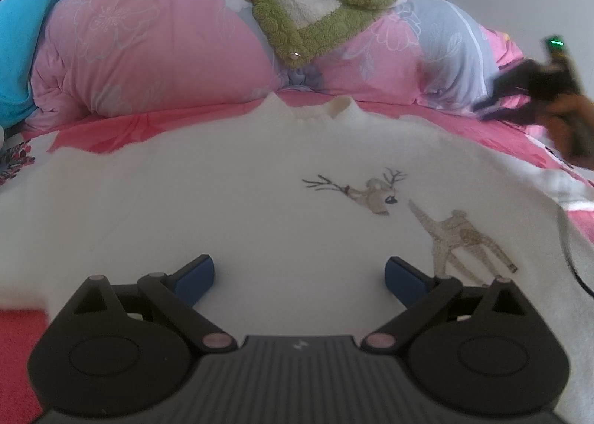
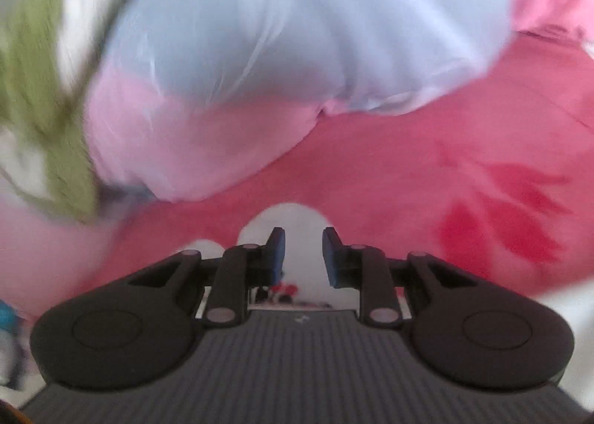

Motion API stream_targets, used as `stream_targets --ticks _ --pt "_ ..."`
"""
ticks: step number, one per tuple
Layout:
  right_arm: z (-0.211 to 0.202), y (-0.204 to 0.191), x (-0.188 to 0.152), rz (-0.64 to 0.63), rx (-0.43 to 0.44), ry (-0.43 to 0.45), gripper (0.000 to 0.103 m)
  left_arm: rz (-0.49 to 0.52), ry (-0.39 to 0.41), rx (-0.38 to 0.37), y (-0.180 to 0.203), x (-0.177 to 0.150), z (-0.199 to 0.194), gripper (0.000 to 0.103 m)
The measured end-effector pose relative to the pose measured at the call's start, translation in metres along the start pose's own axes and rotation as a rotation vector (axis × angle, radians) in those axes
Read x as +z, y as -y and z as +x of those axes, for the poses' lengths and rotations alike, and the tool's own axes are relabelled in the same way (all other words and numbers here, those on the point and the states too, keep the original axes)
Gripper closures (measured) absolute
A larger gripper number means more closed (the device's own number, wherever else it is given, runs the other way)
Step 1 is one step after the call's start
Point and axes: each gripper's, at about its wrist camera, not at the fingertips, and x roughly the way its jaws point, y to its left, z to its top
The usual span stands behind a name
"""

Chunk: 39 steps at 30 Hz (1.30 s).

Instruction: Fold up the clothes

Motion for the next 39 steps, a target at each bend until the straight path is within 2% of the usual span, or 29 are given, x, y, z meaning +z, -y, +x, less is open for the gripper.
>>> stream_targets --ticks 5,7,9,10,12,13,14,15,19,21,22,23,25,26,27,30,32,34,35,36,37,38,39 --pt "-0.07 0.018 -0.053 -0.2 0.051 -0.14 0.077 0.001 -0.001 0.001 0.0 0.0 0.0 0.004" --pt "-0.082 0.033 -0.076 -0.286 0.015 -0.187 0.077 0.0 0.0 0.0 0.0 0.0 0.0 0.004" --pt "-0.091 0.06 -0.091 -0.32 -0.041 -0.188 0.078 -0.002 0.001 -0.001 0.0 0.0 0.0 0.004" --pt "-0.099 0.075 -0.093 -0.317 -0.032 -0.157 0.078 -0.003 0.001 -0.002 -0.001 0.0 0.0 0.004" --pt "-0.117 0.115 -0.084 -0.267 -0.091 -0.09 0.081 -0.004 0.001 -0.004 -0.001 0.0 0.0 0.004" --pt "-0.126 0.141 -0.077 -0.197 -0.118 -0.054 0.082 -0.003 0.001 -0.004 -0.001 0.0 0.0 0.004" --pt "-0.133 0.165 -0.071 -0.123 -0.13 -0.024 0.09 -0.003 0.001 -0.004 -0.001 0.001 0.0 0.004" --pt "-0.14 0.191 -0.065 -0.048 -0.139 0.005 0.103 -0.003 0.001 -0.004 -0.001 0.001 0.0 0.004" --pt "-0.171 0.252 -0.06 0.166 -0.286 0.158 0.103 -0.005 0.002 -0.004 -0.001 0.001 -0.001 0.004" --pt "-0.187 0.277 -0.062 0.31 -0.279 0.236 0.103 -0.005 0.002 -0.004 -0.001 0.001 -0.001 0.004" --pt "-0.196 0.283 -0.065 0.381 -0.288 0.28 0.103 -0.005 0.002 -0.004 -0.001 0.001 -0.001 0.004" --pt "-0.204 0.288 -0.069 0.45 -0.3 0.325 0.098 -0.005 0.002 -0.004 -0.001 0.001 -0.001 0.004" --pt "-0.216 0.279 -0.07 0.408 -0.359 0.38 0.093 -0.006 0.002 -0.005 -0.001 0.002 -0.001 0.004" --pt "-0.217 0.27 -0.068 0.361 -0.378 0.391 0.085 -0.007 0.002 -0.004 -0.001 0.002 -0.001 0.004" --pt "-0.213 0.262 -0.067 0.32 -0.356 0.382 0.079 -0.006 0.002 -0.004 -0.001 0.002 -0.001 0.004" --pt "-0.193 0.242 -0.061 0.231 -0.269 0.318 0.078 -0.008 0.002 -0.004 0.0 0.002 -0.001 0.004" --pt "-0.173 0.237 -0.059 0.193 -0.284 0.262 0.077 -0.009 0.002 -0.004 0.0 0.002 -0.002 0.004" --pt "-0.164 0.247 -0.062 0.189 -0.427 0.233 0.082 -0.01 0.002 -0.004 -0.001 0.002 -0.002 0.004" --pt "-0.173 0.257 -0.066 0.256 -0.442 0.267 0.091 -0.01 0.002 -0.004 -0.001 0.002 -0.002 0.004" --pt "-0.185 0.268 -0.071 0.339 -0.441 0.311 0.091 -0.011 0.002 -0.005 -0.001 0.002 -0.002 0.004" --pt "-0.2 0.27 -0.076 0.397 -0.487 0.335 0.091 -0.012 0.002 -0.005 -0.001 0.002 -0.002 0.004" --pt "-0.215 0.271 -0.081 0.449 -0.544 0.354 0.086 -0.012 0.002 -0.005 -0.001 0.002 -0.002 0.004" --pt "-0.23 0.271 -0.086 0.5 -0.601 0.373 0.076 -0.013 0.002 -0.005 -0.001 0.002 -0.002 0.004"
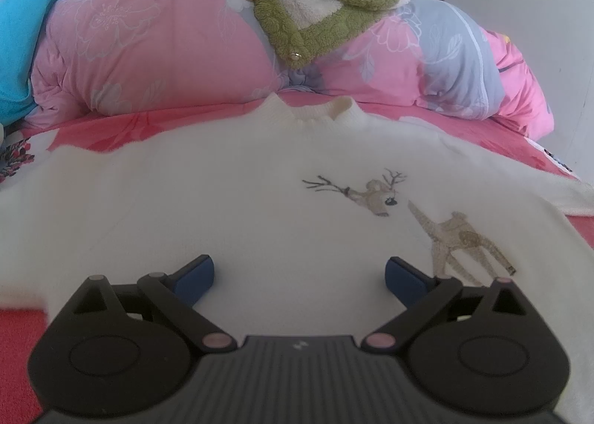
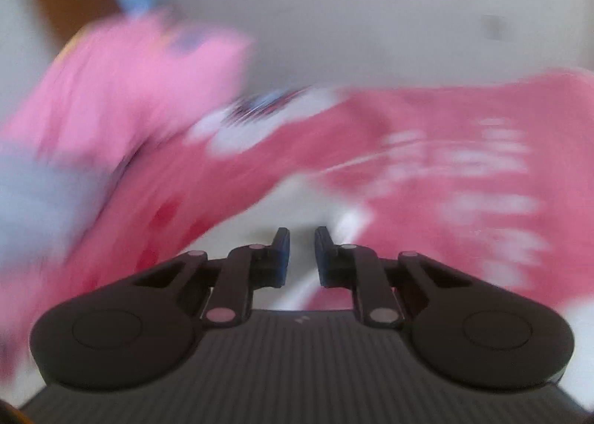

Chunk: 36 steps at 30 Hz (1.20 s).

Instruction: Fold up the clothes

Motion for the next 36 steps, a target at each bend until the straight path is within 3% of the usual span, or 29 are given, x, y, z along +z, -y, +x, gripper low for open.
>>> stream_targets --ticks 3,4,6,7,10,16,18,24,26,29,33,36 --pt "-0.055 -0.001 -0.003 -0.144 0.025 -0.023 0.073 -0.017 0.012 0.001 -0.003 0.0 -0.003 0.004" --pt "-0.08 -0.004 -0.009 -0.198 0.086 -0.033 0.07 -0.031 0.018 0.002 -0.005 0.0 -0.005 0.004" --pt "-0.127 -0.017 -0.027 -0.303 0.243 -0.063 0.047 -0.071 0.026 0.014 -0.012 0.003 -0.012 0.004" --pt "-0.148 -0.029 -0.041 -0.367 0.326 -0.082 0.042 -0.084 0.026 0.027 -0.014 0.005 -0.018 0.004" --pt "-0.212 -0.066 -0.092 -0.589 0.555 -0.134 0.023 -0.051 0.039 0.064 -0.012 0.004 -0.051 0.004" --pt "-0.314 -0.121 -0.22 -0.975 0.837 -0.156 0.02 0.082 0.03 0.059 0.009 -0.025 -0.123 0.004" --pt "-0.328 -0.128 -0.26 -1.038 0.885 -0.163 0.02 0.134 0.014 0.055 0.02 -0.041 -0.137 0.004" --pt "-0.329 -0.117 -0.336 -1.108 0.82 -0.157 0.019 0.294 0.022 0.118 0.056 -0.107 -0.167 0.004" --pt "-0.328 -0.093 -0.346 -1.121 0.805 -0.142 0.017 0.314 0.036 0.137 0.062 -0.129 -0.177 0.003" --pt "-0.33 -0.052 -0.344 -1.053 0.823 -0.101 0.011 0.261 0.049 0.143 0.06 -0.145 -0.197 0.003" --pt "-0.347 -0.024 -0.341 -1.04 0.888 -0.139 0.003 0.243 0.075 0.152 0.055 -0.145 -0.213 0.002" --pt "-0.36 -0.025 -0.333 -1.017 0.932 -0.06 0.001 0.246 0.099 0.196 0.049 -0.137 -0.213 0.002"
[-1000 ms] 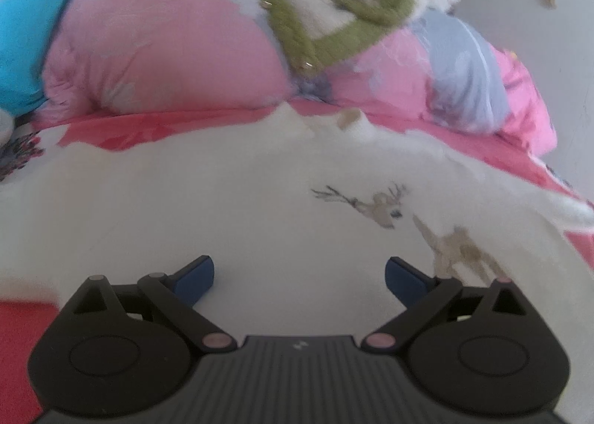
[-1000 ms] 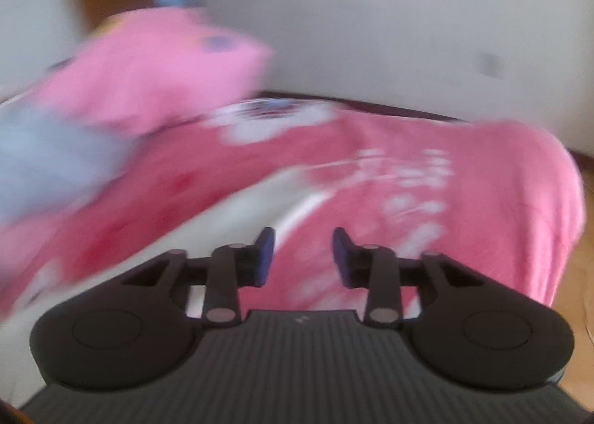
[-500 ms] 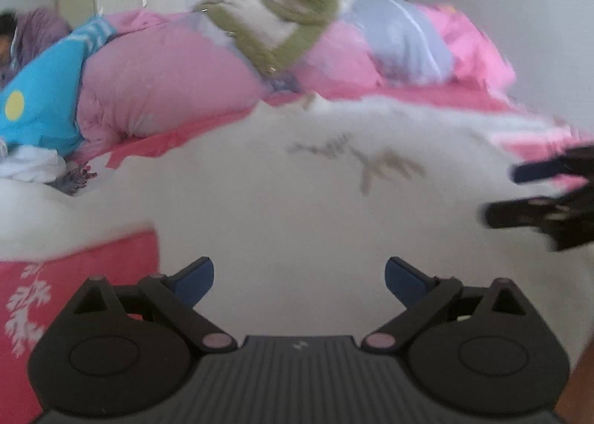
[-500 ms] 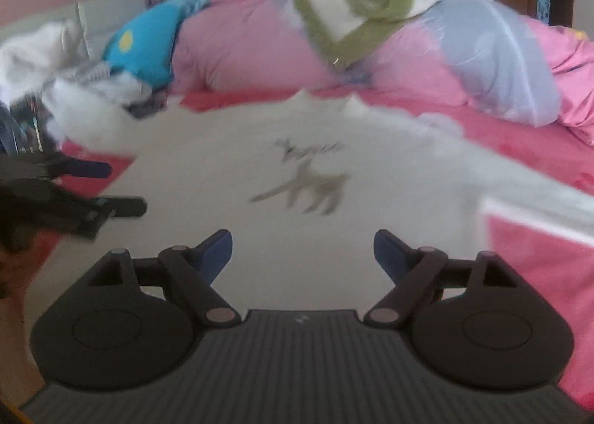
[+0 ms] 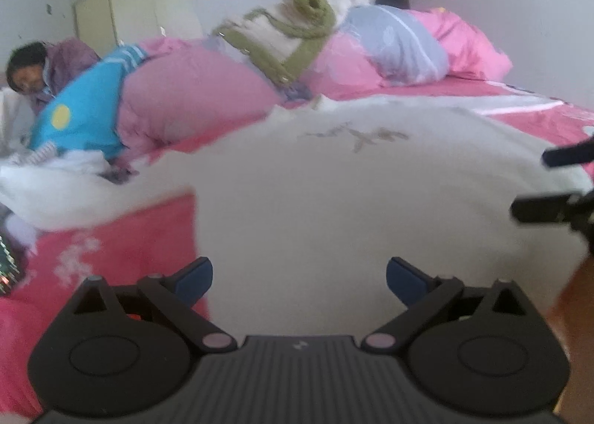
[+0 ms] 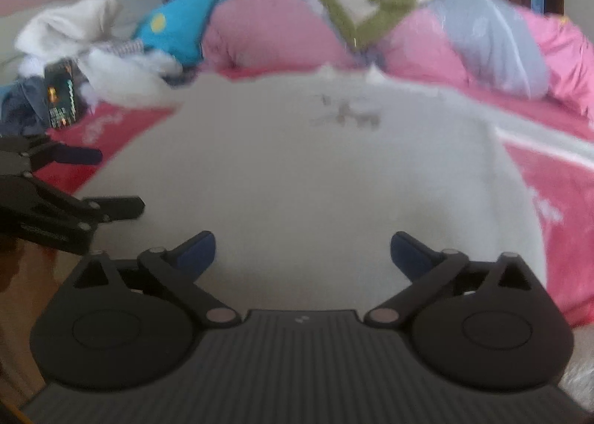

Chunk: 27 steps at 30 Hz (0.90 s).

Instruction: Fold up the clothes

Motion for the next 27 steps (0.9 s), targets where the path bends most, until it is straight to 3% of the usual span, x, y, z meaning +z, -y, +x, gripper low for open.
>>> stream_targets --ticks 3,6,11,16,21,27 --pt "0.01 -0.004 0.016 -0.006 -0.042 0.059 0.001 -0.03 -0.004 0.05 -0.015 0.007 0.018 0.002" --pt "0.029 -0.007 0.025 0.0 -0.075 0.033 0.001 -0.056 -0.051 0.102 -0.027 0.009 0.038 0.002" --pt "0.061 -0.021 0.024 -0.06 -0.094 -0.036 0.001 -0.031 -0.009 0.062 -0.03 0.018 0.042 0.002" --pt "0.078 -0.035 0.032 -0.136 -0.102 -0.031 0.001 -0.023 0.032 0.056 -0.028 0.041 0.057 0.002" --pt "0.098 -0.038 0.037 -0.105 -0.128 -0.078 0.001 -0.08 -0.038 -0.001 -0.025 0.053 0.082 0.0" --pt "0.103 -0.026 0.034 0.001 -0.102 -0.106 0.001 -0.111 -0.133 0.006 -0.019 0.047 0.104 0.0"
